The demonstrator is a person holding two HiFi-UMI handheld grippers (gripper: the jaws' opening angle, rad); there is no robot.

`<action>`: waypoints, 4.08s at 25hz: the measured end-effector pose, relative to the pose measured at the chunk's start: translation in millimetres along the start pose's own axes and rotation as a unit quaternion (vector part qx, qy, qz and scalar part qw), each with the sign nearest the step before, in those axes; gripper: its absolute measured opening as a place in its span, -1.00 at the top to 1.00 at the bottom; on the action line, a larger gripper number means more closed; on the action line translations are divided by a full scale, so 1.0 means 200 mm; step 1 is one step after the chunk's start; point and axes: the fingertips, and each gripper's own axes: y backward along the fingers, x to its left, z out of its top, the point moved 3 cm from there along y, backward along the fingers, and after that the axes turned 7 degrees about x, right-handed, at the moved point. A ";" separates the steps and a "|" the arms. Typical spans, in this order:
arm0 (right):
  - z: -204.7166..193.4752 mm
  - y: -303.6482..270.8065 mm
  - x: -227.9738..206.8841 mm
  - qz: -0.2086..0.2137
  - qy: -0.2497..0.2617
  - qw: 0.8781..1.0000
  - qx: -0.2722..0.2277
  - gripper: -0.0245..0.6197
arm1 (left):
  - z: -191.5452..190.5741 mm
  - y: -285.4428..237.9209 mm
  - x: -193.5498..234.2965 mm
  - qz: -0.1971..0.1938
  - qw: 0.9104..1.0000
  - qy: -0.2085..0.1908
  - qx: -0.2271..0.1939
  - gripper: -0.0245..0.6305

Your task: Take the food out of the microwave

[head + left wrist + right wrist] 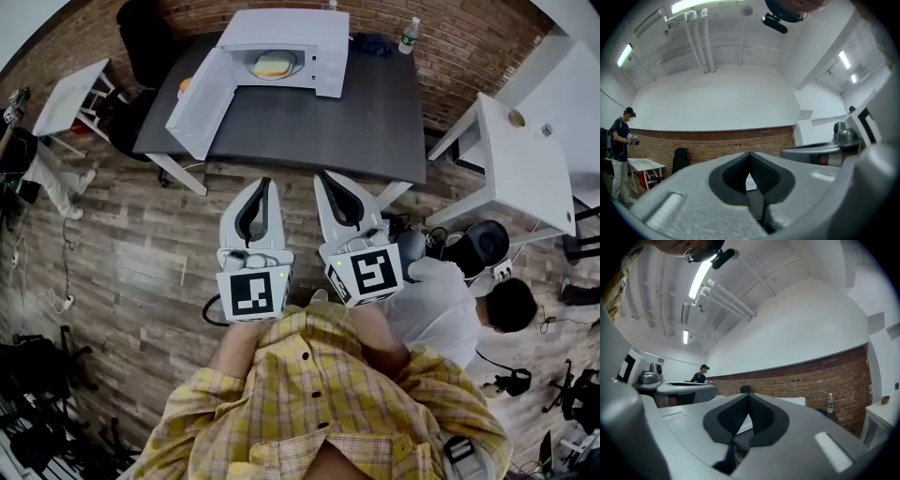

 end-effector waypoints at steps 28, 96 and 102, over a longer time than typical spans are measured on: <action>-0.07 -0.67 -0.34 0.028 -0.011 0.999 0.020 0.91 | -0.17 -0.68 0.27 0.014 0.999 0.044 0.017 0.93; -0.51 -2.11 -1.03 -0.055 -0.051 0.989 0.127 0.91 | -1.25 -2.51 1.07 -0.078 0.933 0.286 0.203 0.93; -0.54 -2.14 -1.02 -0.047 -0.053 0.989 0.132 0.91 | -1.43 -2.55 1.11 -0.067 0.898 0.381 0.212 0.89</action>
